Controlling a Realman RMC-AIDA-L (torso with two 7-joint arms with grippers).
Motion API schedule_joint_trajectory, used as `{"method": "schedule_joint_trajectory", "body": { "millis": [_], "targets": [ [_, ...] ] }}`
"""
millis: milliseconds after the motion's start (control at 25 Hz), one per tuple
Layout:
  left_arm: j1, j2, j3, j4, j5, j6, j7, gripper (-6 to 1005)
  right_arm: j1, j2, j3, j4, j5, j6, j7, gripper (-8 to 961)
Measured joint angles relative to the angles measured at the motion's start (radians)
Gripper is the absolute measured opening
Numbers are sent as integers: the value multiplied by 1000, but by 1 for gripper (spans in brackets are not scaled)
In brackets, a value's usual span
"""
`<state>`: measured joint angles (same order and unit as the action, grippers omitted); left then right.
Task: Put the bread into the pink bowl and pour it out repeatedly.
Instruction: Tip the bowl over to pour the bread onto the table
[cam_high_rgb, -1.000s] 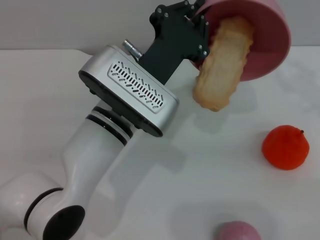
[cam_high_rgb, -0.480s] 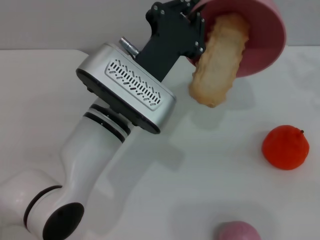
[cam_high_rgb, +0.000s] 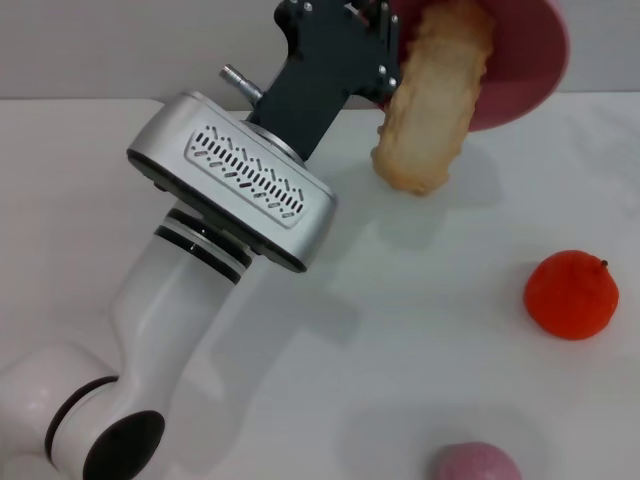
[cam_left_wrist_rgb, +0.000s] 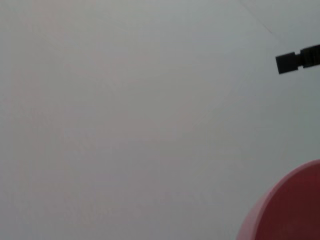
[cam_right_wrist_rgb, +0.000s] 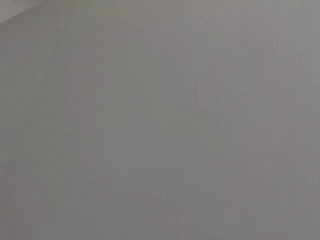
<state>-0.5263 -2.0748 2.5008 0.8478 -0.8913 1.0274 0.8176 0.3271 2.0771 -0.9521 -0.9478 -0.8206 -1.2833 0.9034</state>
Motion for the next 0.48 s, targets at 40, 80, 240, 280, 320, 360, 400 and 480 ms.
{"method": "schedule_joint_trajectory", "body": {
  "millis": [40, 80, 240, 280, 320, 360, 400, 480],
  "targets": [
    [0, 0, 0, -1, 0, 9, 0, 46, 0, 0, 0, -3, 0, 0, 0, 460],
    [1, 0, 0, -1, 0, 16, 0, 46, 1, 0, -1, -5, 0, 0, 0, 461],
    [6, -1, 2, -3, 0, 56, 0, 46, 1, 0, -5, -16, 0, -1, 0, 464],
    [6, -1, 2, -3, 0, 56, 0, 46, 1, 0, -6, -19, 0, -1, 0, 465],
    [8, -1, 3, -4, 0, 66, 0, 46, 1, 0, -7, -21, 0, -1, 0, 466],
    [8, -1, 3, -4, 0, 66, 0, 46, 1, 0, -8, -24, 0, -1, 0, 467],
    [8, -1, 3, -4, 0, 66, 0, 46, 1, 0, -9, -26, 0, -1, 0, 468],
    [8, -1, 3, -4, 0, 66, 0, 46, 1, 0, -11, -30, 0, -1, 0, 470]
  ]
}}
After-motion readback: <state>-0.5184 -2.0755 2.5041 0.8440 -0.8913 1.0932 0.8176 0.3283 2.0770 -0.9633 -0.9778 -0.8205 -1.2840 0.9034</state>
